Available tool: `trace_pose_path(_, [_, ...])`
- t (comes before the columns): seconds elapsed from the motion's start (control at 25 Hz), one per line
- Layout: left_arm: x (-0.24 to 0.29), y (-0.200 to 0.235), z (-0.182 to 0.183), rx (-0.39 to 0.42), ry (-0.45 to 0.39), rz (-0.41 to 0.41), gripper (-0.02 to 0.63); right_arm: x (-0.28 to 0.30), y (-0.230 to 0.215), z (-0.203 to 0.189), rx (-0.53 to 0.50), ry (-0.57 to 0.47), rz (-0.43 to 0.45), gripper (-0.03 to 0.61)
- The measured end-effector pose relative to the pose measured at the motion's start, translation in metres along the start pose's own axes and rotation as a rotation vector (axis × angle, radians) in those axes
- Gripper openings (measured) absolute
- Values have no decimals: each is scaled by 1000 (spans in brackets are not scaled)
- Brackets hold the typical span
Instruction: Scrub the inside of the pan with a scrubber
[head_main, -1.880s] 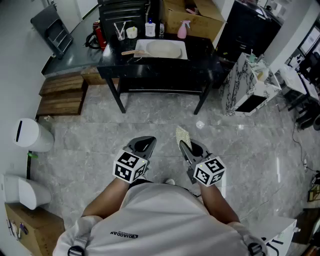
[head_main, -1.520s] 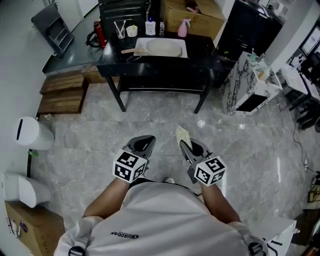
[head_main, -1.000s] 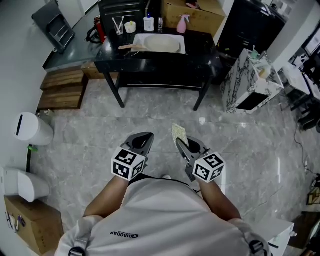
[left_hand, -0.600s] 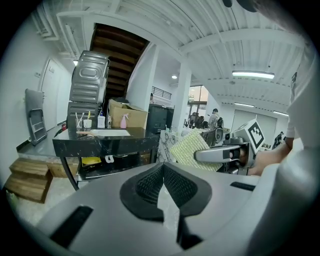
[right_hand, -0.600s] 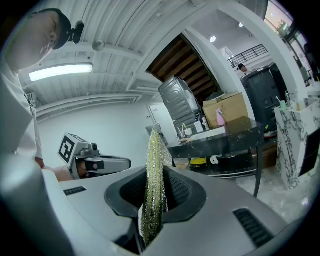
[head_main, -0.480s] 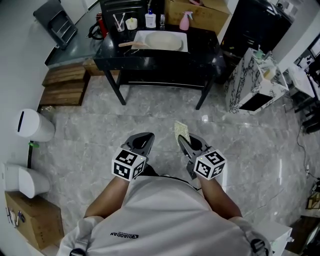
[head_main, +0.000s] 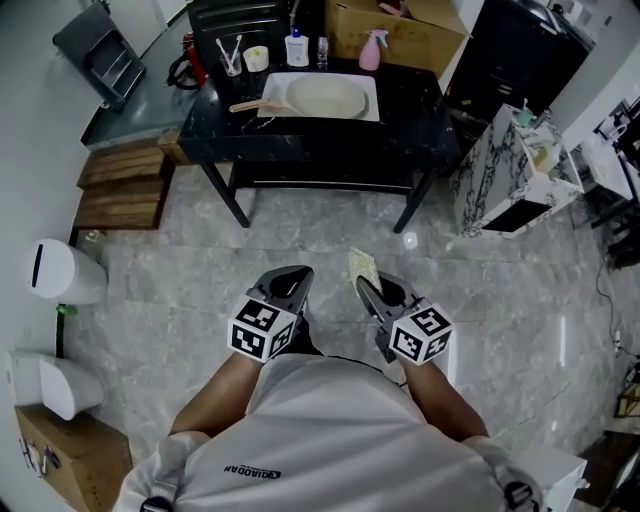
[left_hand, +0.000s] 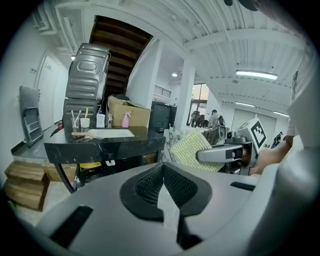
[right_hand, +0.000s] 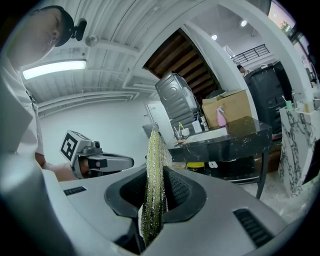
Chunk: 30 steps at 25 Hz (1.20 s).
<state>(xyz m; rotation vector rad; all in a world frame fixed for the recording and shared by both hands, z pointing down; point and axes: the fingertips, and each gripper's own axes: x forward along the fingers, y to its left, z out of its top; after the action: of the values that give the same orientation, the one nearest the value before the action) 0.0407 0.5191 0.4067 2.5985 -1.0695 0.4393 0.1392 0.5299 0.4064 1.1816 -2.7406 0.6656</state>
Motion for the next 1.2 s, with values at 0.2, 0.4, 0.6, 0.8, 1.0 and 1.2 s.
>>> trace_pose_path(0.2, [39,66,36,12,4,-25,15,59,-31,37,5,-5,-36,80])
trace_pose_path(0.4, [70,139,73,23,-3,-52,15,127,-60,76,20,-15,-71,80])
trace_pose_path(0.6, [95,209,94,42,1,-70,15,193,-81,107,9,-35,-100,80])
trace_pose_path(0.8, [114,257,111,55,-4,-99,15,236,-97,125,6,-40,-141,80])
trace_pose_path(1.0, [131,291,114,55,7,-121,15,268,-110,135,17,-32,-173,80])
trace_pose_path(1.2, [143,311,118,35,8,-133,15,287,-124,145,20,-20,-192,80])
